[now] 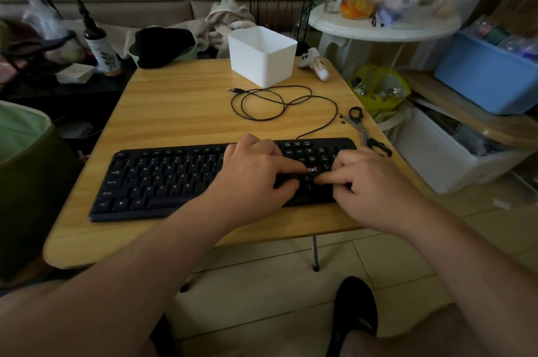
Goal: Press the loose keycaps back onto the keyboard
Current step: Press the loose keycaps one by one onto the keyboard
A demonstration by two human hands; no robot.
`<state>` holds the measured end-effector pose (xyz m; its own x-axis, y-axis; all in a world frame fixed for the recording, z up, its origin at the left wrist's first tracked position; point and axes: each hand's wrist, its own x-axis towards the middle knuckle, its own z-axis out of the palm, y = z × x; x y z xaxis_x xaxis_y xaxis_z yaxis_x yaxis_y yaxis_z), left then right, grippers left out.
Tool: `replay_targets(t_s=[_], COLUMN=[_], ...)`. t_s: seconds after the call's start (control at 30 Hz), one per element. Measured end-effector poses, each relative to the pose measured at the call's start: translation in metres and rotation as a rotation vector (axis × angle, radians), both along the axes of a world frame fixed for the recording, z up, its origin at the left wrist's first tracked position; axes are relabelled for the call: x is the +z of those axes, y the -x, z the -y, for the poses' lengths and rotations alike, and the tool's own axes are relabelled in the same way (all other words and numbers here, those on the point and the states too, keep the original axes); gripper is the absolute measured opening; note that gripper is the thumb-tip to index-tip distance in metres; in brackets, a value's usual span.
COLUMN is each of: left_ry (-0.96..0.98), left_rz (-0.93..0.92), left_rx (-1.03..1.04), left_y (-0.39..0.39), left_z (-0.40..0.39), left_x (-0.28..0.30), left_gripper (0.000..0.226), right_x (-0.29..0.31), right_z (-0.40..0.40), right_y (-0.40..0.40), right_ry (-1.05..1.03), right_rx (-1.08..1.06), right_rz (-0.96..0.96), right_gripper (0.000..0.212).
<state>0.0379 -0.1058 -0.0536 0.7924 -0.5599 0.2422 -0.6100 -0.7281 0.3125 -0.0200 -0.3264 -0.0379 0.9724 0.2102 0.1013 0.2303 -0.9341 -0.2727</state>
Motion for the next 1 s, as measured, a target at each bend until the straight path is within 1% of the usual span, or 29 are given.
replay_targets(t_s=[0.1, 0.2, 0.27, 0.43, 0.63, 0.7, 0.83, 0.9, 1.0], left_ry=[-0.138, -0.206, -0.199, -0.177, -0.178, -0.195, -0.192, -0.197, -0.226], left_rz=[0.092, 0.15, 0.171, 0.166, 0.194, 0.203, 0.23, 0.245, 0.25], left_rx=[-0.038, -0.045, -0.047, -0.064, -0.095, -0.125, -0.137, -0.133, -0.155], left_y=[0.005, 0.006, 0.006, 0.008, 0.007, 0.007, 0.005, 0.005, 0.006], left_z=[0.0, 0.001, 0.002, 0.001, 0.003, 0.005, 0.006, 0.005, 0.005], left_x=[-0.001, 0.0, -0.002, -0.007, -0.008, -0.008, -0.008, -0.009, -0.01], left_gripper=[0.043, 0.041, 0.039, 0.046, 0.044, 0.043, 0.042, 0.045, 0.046], right_x=[0.003, 0.002, -0.001, -0.005, -0.007, -0.006, -0.006, -0.004, 0.0], right_z=[0.009, 0.011, 0.009, 0.009, 0.017, 0.021, 0.021, 0.023, 0.035], right_y=[0.0, 0.003, 0.005, 0.008, 0.01, 0.007, 0.004, 0.002, -0.002], right_ry=[0.003, 0.004, 0.003, 0.065, -0.106, -0.118, -0.086, -0.101, -0.177], right_rx=[-0.05, -0.051, -0.029, 0.001, -0.073, -0.099, -0.069, -0.095, -0.211], right_rz=[0.023, 0.013, -0.003, -0.056, 0.03, 0.015, -0.035, -0.004, 0.058], right_gripper=[0.036, 0.035, 0.034, 0.035, 0.032, 0.032, 0.032, 0.03, 0.031])
